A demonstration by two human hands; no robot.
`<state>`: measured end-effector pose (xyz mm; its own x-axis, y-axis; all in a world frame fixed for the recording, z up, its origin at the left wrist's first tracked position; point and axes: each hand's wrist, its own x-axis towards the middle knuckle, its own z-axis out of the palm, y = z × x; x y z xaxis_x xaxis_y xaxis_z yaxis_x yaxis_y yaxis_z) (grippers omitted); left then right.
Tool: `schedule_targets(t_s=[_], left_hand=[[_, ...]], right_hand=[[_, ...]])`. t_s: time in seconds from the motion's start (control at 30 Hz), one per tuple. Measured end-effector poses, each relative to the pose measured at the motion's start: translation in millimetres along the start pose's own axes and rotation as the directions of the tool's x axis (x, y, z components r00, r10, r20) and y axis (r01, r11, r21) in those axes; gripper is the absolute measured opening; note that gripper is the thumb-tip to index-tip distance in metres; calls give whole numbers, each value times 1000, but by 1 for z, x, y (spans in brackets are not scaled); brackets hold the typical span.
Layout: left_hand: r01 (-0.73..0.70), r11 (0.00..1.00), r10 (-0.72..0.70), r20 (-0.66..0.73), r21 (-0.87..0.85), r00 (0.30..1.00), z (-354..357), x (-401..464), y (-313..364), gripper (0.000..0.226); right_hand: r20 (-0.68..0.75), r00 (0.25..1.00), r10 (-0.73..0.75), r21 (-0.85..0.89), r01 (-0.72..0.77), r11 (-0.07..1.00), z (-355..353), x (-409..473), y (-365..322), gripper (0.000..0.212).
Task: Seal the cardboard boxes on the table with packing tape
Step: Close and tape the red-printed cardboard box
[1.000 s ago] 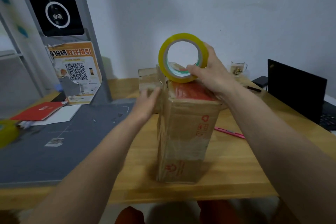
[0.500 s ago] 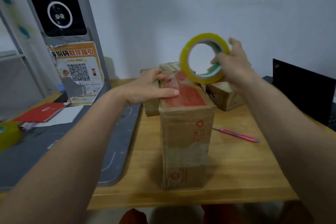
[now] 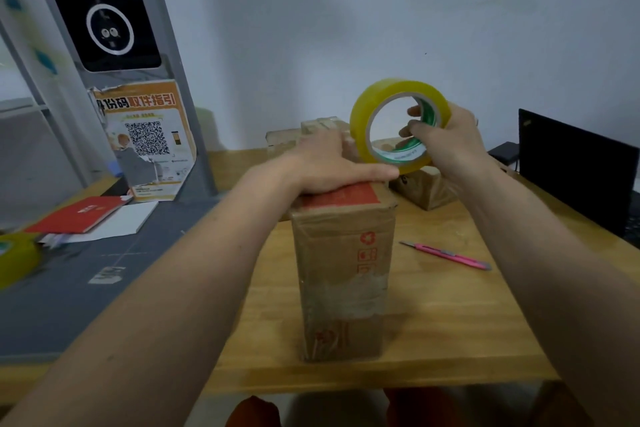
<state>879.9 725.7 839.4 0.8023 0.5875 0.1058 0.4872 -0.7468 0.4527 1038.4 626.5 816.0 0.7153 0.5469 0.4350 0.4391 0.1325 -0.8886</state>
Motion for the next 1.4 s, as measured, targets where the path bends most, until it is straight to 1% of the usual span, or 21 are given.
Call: schedule_targets(t_s=[0.07,0.13,0.23,0.37,0.47,0.53,0.6,0.7,0.77,0.9,1.03,1.07,1.1,1.2,1.23,1.33,1.4], left_hand=[[10,1000,-12,64,25,998,5,2,-2,121],[34,998,-38,75,51,996,5,5,-3,133],[36,997,-40,64,68,997,6,9,0,135],[70,989,-80,75,130,994,7,11,4,141],[76,983,-88,71,166,994,8,12,9,141],[85,982,-99,77,167,992,7,10,7,142],[97,983,-111,81,159,991,5,6,3,145],[110,982,-125,89,156,988,3,3,2,153],[110,982,-125,92,150,988,3,2,2,153],[99,984,-111,81,146,990,2,0,0,140],[50,984,-65,83,170,994,2,-5,0,128],[18,984,-36,95,179,995,2,-7,1,120],[-21,981,-1,111,195,994,2,-9,1,108],[-158,959,123,155,236,980,1,-10,-1,58],[-184,955,148,166,231,975,0,-10,-2,48],[-182,965,145,197,187,970,-2,-10,-1,38],[-167,967,122,222,193,967,-1,-9,2,39]], right_hand=[[13,998,-54,-20,54,998,-4,4,-1,15],[13,993,-118,-76,119,990,-9,10,-3,15],[-25,986,-165,-134,160,978,-21,22,-3,13],[-16,993,-120,-174,116,978,-29,23,17,15],[-8,993,-118,-182,115,977,-35,24,26,13],[-21,991,-133,-223,125,967,-45,27,29,13],[3,992,-124,-262,121,957,-51,25,36,15],[25,997,-69,-234,73,970,-49,18,50,12],[24,998,-57,-211,61,976,-45,16,56,14],[13,1000,-5,-207,8,978,-39,12,68,13],[58,997,58,-193,-46,980,-11,-16,88,25],[60,995,82,-164,-71,984,-4,-23,93,23],[61,993,104,-132,-95,987,1,-28,95,21],[72,991,113,-103,-105,989,5,-31,97,19],[81,991,107,-110,-98,989,4,-31,96,20],[103,989,103,-129,-89,988,2,-32,92,20],[102,989,109,-140,-94,986,1,-34,92,19]])
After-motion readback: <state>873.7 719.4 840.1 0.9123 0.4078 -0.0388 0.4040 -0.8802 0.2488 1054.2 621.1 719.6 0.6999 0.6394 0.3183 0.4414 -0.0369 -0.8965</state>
